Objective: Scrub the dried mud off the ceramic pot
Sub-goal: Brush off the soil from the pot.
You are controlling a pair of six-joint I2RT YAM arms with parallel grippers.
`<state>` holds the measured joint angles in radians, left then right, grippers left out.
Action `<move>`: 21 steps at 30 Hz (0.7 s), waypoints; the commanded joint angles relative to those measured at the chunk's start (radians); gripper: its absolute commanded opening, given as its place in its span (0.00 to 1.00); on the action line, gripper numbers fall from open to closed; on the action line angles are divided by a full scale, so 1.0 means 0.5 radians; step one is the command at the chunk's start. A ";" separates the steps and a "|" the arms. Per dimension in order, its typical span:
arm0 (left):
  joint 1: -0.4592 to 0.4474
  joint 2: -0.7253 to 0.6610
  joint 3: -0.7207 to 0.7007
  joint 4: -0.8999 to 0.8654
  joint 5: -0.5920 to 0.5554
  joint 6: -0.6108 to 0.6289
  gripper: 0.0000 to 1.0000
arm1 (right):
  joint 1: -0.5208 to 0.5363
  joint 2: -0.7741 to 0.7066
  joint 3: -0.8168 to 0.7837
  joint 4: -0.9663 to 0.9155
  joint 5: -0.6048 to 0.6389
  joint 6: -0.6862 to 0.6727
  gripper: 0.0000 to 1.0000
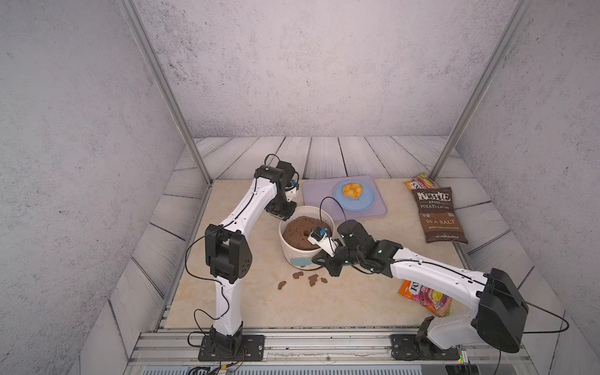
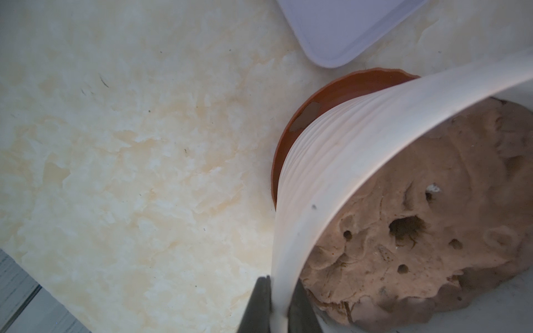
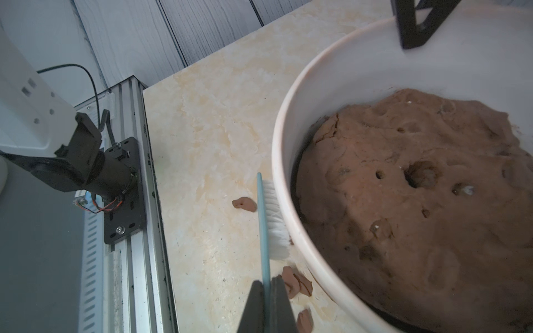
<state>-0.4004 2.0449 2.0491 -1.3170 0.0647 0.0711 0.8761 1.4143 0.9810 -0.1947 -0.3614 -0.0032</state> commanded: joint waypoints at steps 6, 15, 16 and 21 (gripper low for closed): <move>0.023 0.114 -0.027 0.008 -0.014 0.008 0.03 | -0.013 0.068 -0.185 0.146 0.295 0.057 0.00; 0.025 0.126 -0.027 0.013 -0.021 0.019 0.03 | -0.013 0.039 -0.335 0.139 0.249 0.114 0.00; 0.025 0.126 -0.027 0.015 -0.022 0.023 0.03 | -0.008 0.022 -0.347 0.126 0.225 0.119 0.00; 0.024 0.140 -0.012 0.025 -0.039 0.064 0.03 | 0.053 -0.098 -0.384 0.025 0.095 0.138 0.00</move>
<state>-0.4000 2.0495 2.0544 -1.3216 0.0639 0.0761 0.8879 1.4227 0.7963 -0.1520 -0.2871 0.0498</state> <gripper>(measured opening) 0.146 0.066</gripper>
